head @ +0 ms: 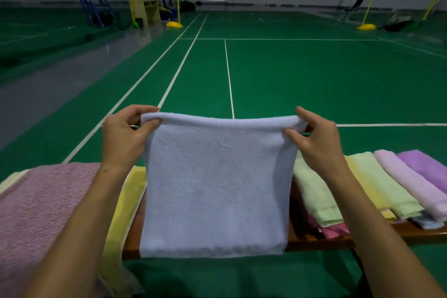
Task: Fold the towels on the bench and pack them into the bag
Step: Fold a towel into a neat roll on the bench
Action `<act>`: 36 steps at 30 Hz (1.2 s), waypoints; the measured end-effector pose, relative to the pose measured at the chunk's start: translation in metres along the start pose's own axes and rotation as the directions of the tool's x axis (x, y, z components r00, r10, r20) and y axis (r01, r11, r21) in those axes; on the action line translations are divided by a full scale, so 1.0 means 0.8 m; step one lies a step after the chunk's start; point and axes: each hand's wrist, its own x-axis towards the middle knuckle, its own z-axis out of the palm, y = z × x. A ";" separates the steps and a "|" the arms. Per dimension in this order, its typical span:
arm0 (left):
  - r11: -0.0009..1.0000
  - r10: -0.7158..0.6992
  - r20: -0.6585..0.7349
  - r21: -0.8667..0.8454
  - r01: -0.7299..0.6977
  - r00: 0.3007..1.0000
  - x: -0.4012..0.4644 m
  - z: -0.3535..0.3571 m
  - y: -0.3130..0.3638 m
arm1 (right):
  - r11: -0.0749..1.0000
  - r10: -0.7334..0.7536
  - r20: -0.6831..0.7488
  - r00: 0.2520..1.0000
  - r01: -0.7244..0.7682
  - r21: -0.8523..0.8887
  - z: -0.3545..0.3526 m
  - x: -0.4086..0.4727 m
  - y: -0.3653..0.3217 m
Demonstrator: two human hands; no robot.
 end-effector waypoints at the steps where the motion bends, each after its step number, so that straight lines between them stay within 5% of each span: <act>1: 1.000 0.009 -0.021 -0.020 -0.010 1.000 0.002 0.001 0.003 | 0.999 -0.016 -0.021 1.000 0.016 -0.029 -0.003 0.001 -0.003; 8: 0.998 -0.011 -0.185 -0.056 0.001 0.983 0.007 0.002 0.030 | 0.977 -0.151 -0.152 0.977 0.124 -0.172 -0.026 0.003 -0.026; 15: 1.000 -0.010 -0.163 -0.006 0.009 0.987 0.011 -0.017 0.044 | 0.983 -0.128 -0.186 0.974 0.099 -0.157 -0.047 -0.006 -0.036; 22: 0.982 -0.100 -0.058 -0.167 0.090 0.993 -0.002 -0.034 0.068 | 0.997 -0.072 -0.052 0.996 0.073 0.019 -0.063 -0.020 -0.059; 27: 0.979 -0.093 -0.002 -0.184 0.091 0.996 -0.012 -0.061 0.075 | 0.942 0.035 0.093 0.995 -0.064 0.330 -0.077 -0.043 -0.068; 36: 0.946 -0.261 0.128 -0.163 0.280 0.957 -0.030 -0.078 0.079 | 0.884 0.143 0.219 0.965 -0.224 0.409 -0.073 -0.061 -0.074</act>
